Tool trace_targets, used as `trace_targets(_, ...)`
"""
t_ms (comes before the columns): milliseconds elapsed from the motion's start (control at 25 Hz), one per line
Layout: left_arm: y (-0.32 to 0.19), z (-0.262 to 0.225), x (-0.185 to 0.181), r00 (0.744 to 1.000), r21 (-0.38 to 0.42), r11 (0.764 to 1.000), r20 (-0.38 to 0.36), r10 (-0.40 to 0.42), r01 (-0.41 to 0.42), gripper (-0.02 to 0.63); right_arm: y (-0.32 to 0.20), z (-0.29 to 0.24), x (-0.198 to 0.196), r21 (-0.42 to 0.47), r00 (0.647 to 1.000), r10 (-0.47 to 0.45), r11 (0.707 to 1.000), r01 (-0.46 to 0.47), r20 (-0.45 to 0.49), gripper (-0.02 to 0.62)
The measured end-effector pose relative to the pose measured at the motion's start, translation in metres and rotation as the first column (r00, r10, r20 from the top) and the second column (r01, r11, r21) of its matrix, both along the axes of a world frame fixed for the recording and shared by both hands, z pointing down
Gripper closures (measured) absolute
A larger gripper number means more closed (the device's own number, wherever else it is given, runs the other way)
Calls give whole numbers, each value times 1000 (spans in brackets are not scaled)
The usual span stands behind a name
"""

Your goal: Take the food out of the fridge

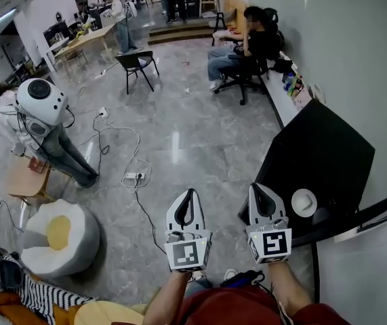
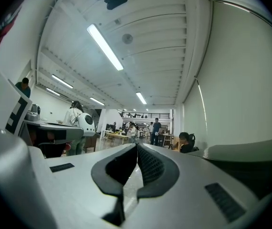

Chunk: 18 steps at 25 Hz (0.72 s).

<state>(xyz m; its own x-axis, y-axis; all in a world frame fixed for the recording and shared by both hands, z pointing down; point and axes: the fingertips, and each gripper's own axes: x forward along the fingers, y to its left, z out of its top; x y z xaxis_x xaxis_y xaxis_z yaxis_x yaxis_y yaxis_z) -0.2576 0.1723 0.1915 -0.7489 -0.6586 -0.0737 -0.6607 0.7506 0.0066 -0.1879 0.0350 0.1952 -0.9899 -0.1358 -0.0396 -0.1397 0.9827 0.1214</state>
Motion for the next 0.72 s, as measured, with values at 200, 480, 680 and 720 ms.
trace_targets(200, -9, 7, -3, 999, -8, 1000, -20, 30, -31, 592, -7, 4, 2, -3, 999, 34, 999, -34, -4, 572)
trace_targets(480, -47, 12, -5, 992, -2, 993, -19, 121, -121, 592, -34, 12, 11, 0, 994, 111, 994, -111, -13, 572)
trace_targets(680, -86, 16, 5, 976, 1, 976, -10, 218, -218, 592, -62, 18, 32, -3, 979, 201, 980, -201, -16, 572)
trace_targets(720, -94, 15, 8, 971, 4, 971, -4, 238, -238, 592, -67, 20, 37, -4, 975, 221, 975, -221, -18, 572)
